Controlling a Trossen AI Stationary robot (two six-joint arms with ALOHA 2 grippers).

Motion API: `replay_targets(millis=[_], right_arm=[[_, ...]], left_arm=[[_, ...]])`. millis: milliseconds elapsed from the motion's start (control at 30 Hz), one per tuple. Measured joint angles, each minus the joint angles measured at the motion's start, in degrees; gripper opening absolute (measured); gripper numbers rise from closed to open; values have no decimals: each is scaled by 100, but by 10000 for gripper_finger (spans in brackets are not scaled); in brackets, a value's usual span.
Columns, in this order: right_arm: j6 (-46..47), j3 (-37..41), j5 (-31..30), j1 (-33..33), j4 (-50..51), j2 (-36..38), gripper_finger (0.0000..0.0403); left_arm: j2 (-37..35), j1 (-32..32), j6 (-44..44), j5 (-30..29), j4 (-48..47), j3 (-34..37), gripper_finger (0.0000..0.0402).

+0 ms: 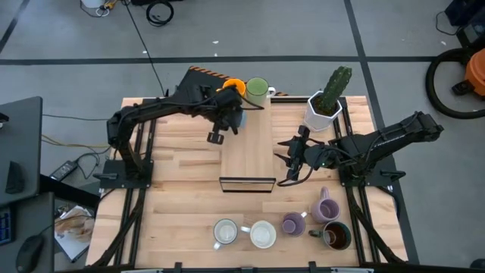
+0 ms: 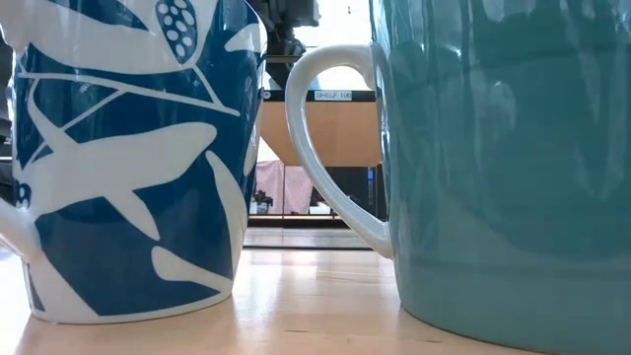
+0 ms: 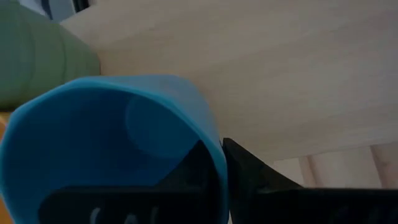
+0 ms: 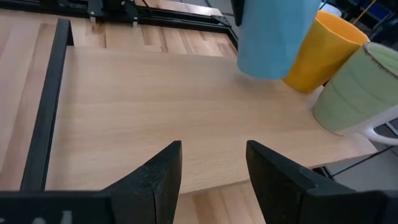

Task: Place coffee mugs
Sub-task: Put the blue mug on the shelf

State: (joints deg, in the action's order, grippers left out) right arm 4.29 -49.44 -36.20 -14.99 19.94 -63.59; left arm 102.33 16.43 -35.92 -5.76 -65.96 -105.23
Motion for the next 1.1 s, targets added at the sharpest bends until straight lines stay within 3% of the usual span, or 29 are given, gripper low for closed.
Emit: replay_targets(millis=[1100], right_arm=[[-129,-1,137,134,-126,0,185]], left_arm=[[96,162,-72,52,-215,70,43]])
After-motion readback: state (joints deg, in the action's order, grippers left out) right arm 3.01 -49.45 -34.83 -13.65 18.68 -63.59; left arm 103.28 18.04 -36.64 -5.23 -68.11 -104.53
